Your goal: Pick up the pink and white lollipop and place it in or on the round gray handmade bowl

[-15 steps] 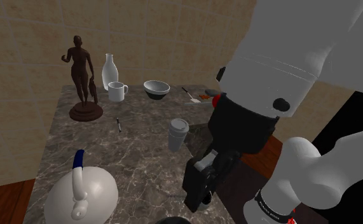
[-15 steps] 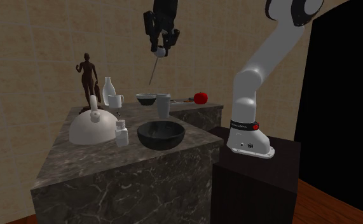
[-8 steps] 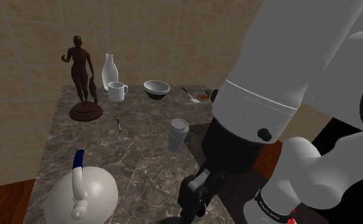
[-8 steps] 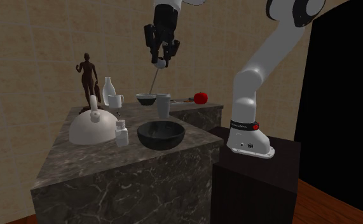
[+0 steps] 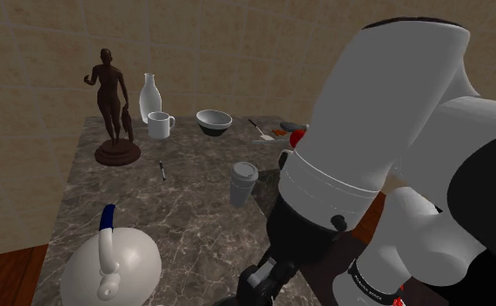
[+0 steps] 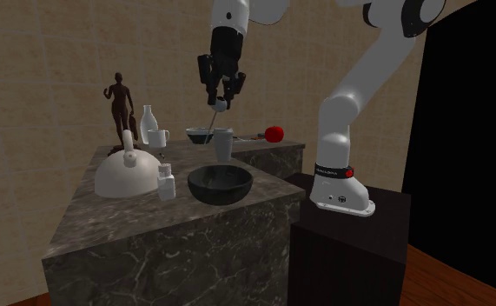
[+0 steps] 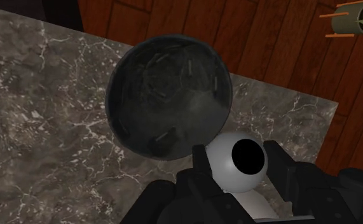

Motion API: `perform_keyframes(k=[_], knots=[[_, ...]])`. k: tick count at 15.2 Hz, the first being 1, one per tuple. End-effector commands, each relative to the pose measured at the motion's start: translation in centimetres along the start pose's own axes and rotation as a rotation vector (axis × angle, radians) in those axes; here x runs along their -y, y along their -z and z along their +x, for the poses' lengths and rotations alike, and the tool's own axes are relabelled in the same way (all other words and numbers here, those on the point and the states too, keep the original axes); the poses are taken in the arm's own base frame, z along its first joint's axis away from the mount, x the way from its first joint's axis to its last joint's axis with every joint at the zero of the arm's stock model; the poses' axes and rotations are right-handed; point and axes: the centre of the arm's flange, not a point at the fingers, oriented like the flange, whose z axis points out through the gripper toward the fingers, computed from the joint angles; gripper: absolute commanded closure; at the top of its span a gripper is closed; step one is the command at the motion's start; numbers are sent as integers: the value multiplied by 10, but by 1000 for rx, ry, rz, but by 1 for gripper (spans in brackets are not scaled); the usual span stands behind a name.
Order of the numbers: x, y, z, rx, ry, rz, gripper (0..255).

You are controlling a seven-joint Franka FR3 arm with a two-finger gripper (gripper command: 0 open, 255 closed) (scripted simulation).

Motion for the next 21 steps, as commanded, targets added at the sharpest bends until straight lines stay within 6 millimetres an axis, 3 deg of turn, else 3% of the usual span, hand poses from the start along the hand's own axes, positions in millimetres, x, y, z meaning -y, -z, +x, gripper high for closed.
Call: perform_keyframes(k=[1,8,15,16,21], knots=[[-3,-10,0,0,0,0,255],[-11,-45,1,0,0,0,255],[-11,-45,1,0,0,0,255],[-11,-45,1,0,0,0,0],[-11,-45,1,0,0,0,0]])
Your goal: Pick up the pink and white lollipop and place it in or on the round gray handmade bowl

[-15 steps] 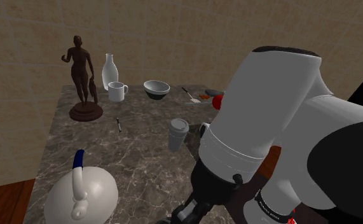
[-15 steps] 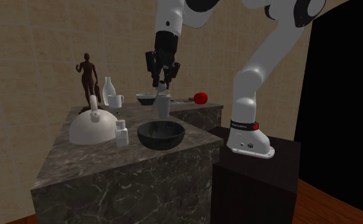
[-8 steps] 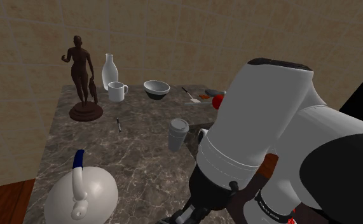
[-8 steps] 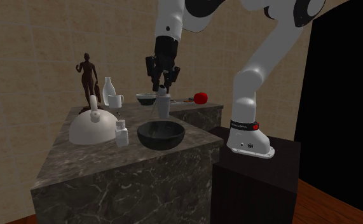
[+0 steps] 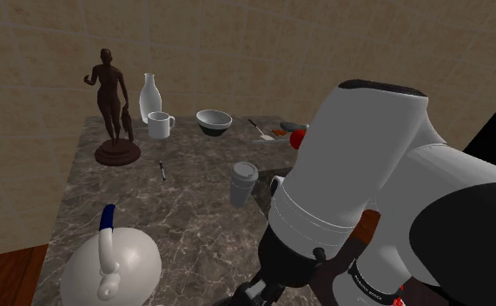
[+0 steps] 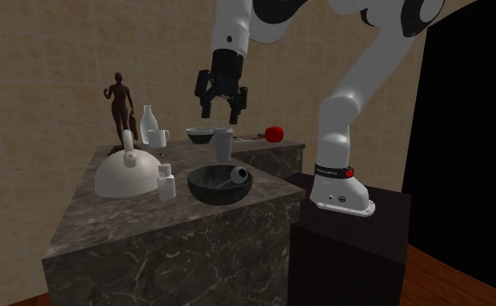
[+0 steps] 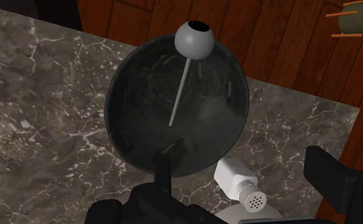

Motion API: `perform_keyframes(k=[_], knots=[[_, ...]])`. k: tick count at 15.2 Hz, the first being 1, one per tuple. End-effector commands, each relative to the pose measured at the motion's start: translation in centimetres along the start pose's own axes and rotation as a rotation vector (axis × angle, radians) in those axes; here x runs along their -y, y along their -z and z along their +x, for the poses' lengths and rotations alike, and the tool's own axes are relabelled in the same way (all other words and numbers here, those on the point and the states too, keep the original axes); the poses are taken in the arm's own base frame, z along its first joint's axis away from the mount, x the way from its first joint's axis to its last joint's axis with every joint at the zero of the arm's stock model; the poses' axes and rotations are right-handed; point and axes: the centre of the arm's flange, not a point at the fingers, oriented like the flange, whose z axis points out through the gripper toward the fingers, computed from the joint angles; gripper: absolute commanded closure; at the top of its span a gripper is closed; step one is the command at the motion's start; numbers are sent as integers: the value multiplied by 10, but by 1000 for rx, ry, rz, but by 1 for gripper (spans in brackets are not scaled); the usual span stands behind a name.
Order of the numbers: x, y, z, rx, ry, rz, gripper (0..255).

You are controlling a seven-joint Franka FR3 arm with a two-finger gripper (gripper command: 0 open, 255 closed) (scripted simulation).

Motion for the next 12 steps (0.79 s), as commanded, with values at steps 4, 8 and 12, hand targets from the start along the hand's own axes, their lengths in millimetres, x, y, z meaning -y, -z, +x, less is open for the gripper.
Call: perform_keyframes(k=[4,8,12], knots=[[0,50,0,0,0,0,0],[0,50,0,0,0,0,0],[0,50,0,0,0,0,0]])
